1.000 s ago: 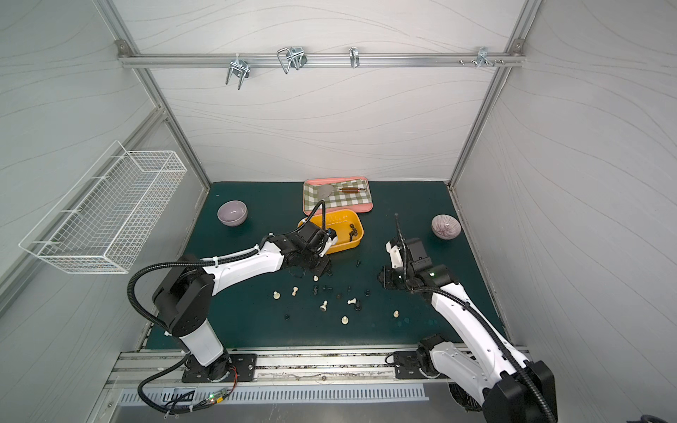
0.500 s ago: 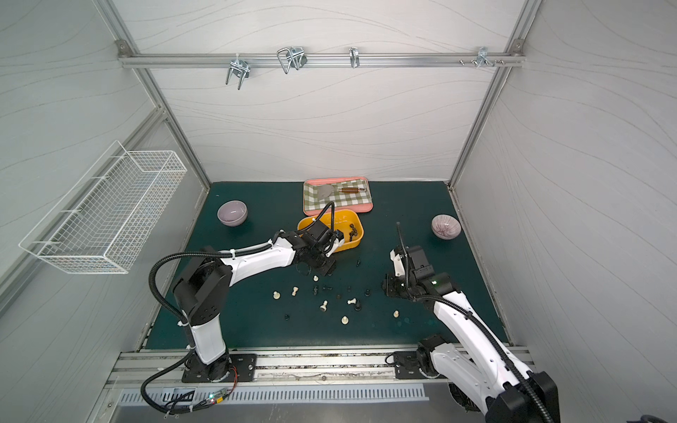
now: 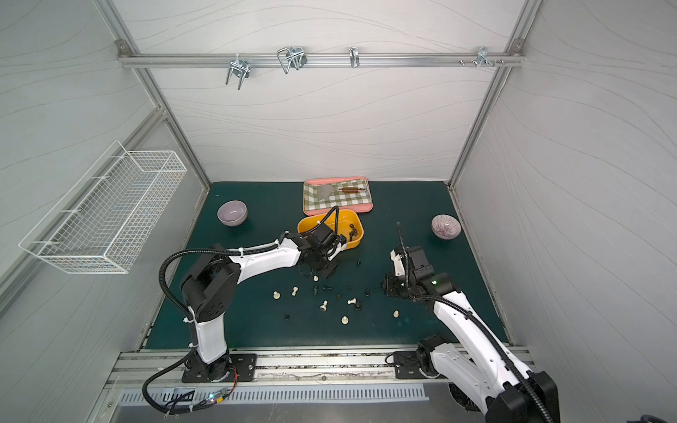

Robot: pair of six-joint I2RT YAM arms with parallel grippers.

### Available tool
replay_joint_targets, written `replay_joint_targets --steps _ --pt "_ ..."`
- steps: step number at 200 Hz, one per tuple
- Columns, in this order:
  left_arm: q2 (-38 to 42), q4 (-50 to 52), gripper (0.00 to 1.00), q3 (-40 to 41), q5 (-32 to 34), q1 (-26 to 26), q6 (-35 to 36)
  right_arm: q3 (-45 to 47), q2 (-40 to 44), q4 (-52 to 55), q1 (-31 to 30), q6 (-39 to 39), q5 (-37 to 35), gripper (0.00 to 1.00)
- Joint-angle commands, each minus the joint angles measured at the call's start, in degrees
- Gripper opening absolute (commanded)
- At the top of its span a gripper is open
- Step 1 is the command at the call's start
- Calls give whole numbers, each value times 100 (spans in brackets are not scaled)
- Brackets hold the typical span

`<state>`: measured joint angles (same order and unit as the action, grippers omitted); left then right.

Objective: Put the chess pieces into the storage box
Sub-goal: Pick up the chess piece at the center of the board.

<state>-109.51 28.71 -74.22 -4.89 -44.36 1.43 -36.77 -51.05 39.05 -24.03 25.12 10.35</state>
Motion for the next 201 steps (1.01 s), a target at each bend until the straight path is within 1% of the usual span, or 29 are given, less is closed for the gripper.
replay_joint_targets --steps 1,38,72,135,201 --pt "-147 2 36 -207 27 -40 128 27 -3 24 -31 87 -26 24" --pt "-217 13 32 -218 40 -52 130 44 16 16 -45 119 -44 24" --pt "-218 -9 26 -194 67 -52 127 47 12 15 -61 124 -55 24" --pt "-185 31 6 -190 27 -55 131 39 -4 15 -110 152 -89 24" --pt "238 93 5 -276 -194 -60 28 39 43 44 -154 177 -117 24"
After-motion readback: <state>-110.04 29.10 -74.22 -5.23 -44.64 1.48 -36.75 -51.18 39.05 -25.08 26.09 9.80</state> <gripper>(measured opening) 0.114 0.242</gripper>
